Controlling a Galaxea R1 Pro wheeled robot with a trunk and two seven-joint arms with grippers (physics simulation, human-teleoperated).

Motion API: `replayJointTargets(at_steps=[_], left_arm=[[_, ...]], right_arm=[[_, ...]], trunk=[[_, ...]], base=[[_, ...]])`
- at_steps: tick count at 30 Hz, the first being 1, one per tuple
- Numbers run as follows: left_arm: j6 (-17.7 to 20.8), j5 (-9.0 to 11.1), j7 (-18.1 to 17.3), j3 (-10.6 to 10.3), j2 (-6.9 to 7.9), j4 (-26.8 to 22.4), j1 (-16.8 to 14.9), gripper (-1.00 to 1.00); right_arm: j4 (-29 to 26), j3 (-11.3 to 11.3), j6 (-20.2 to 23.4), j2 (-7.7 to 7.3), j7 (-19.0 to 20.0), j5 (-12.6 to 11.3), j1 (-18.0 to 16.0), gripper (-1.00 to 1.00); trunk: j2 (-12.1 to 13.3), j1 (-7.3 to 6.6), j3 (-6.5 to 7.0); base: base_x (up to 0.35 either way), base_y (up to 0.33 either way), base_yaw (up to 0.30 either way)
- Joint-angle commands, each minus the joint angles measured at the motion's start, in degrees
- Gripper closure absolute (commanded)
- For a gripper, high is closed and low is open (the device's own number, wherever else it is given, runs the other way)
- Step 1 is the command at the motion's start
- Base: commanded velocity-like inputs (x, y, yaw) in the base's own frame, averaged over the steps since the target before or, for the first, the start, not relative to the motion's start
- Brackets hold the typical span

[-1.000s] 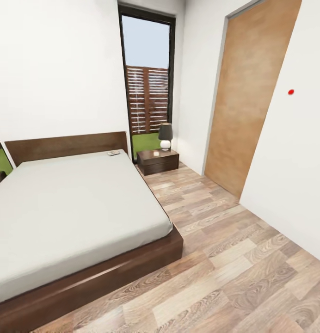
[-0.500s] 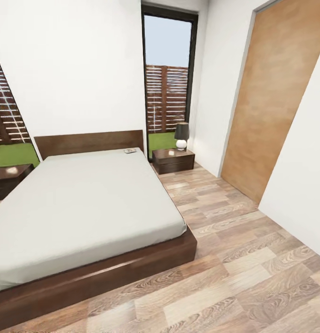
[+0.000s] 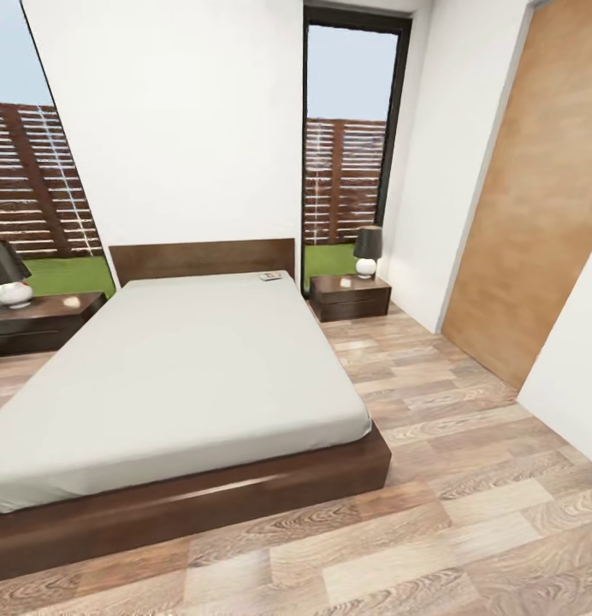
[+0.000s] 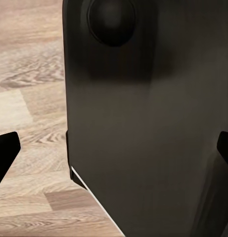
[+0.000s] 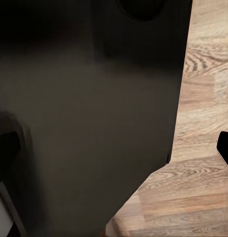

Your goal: In the bedroom, move the book from the bed onto either nightstand, and place the two sandals side by side next to the bed.

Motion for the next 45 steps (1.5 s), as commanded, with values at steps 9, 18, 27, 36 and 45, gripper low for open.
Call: replayJointTargets(at_steps=[9,18,27,36,45], left_arm=[[-0.08,-0.02,0.00,0.23,-0.01,-0.07,0.03,-1.00],[-0.08,-0.02,0.00,0.23,-0.01,-0.07,0.03,-1.00],[-0.08,-0.02,0.00,0.23,-0.01,-0.07,0.03,-1.00],[-0.08,-0.02,0.00,0.23,-0.01,-0.07,0.03,-1.00],[-0.08,-0.02,0.00,0.23,-0.01,-0.07,0.03,-1.00]], right_arm=[[0.01,-0.02,0.00,0.01,-0.03,-0.02,-0.01,-1.00],[0.01,-0.02,0.00,0.01,-0.03,-0.02,-0.01,-1.00],[0.01,-0.02,0.00,0.01,-0.03,-0.02,-0.01,-1.00],[0.01,-0.02,0.00,0.01,-0.03,-0.02,-0.01,-1.00],[0.01,-0.02,0.00,0.01,-0.03,-0.02,-0.01,-1.00]], trunk=[[-0.02,0.00,-0.22],[-0.02,0.00,-0.42],[-0.02,0.00,-0.61],[-0.02,0.00,-0.81],[-0.02,0.00,-1.00]], base=[[0.000,0.000,0.238],[0.000,0.000,0.238],[0.000,0.000,0.238],[0.000,0.000,0.238],[0.000,0.000,0.238]])
